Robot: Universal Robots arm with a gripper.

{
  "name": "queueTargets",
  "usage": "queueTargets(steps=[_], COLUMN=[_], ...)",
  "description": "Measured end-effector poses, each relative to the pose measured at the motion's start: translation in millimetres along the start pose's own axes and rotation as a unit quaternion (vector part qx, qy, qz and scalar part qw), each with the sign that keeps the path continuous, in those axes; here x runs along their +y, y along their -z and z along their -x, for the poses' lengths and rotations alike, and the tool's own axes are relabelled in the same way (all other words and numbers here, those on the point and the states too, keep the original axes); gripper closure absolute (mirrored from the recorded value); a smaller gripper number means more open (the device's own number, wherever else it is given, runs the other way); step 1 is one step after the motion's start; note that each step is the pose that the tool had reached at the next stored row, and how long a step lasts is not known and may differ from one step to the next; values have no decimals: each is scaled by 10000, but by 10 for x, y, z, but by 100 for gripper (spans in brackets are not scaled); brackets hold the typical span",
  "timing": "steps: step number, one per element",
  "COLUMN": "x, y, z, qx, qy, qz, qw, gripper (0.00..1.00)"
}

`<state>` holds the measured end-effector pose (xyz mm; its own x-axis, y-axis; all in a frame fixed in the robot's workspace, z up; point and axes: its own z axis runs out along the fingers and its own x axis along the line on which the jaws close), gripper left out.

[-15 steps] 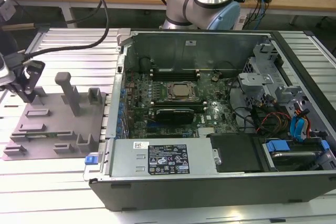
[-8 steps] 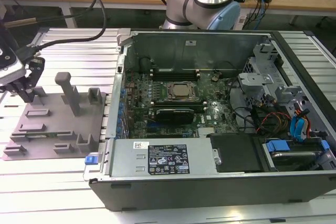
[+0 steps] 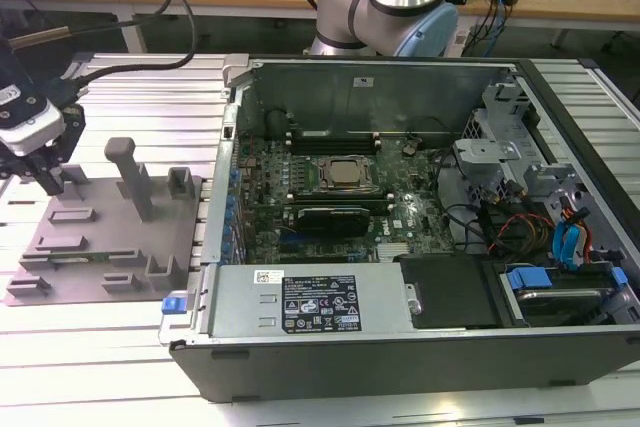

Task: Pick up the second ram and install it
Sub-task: 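Pick up the second ram and move it above second insertion slot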

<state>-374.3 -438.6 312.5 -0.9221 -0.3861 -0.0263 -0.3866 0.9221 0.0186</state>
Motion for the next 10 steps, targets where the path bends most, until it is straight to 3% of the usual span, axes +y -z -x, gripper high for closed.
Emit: queueTargets(steps=[6,10], x=[0,0], y=[0,0], z=[0,0], qx=[7,12], qy=[397,677], qz=[11,18], qw=[9992,9977], gripper=[92,92])
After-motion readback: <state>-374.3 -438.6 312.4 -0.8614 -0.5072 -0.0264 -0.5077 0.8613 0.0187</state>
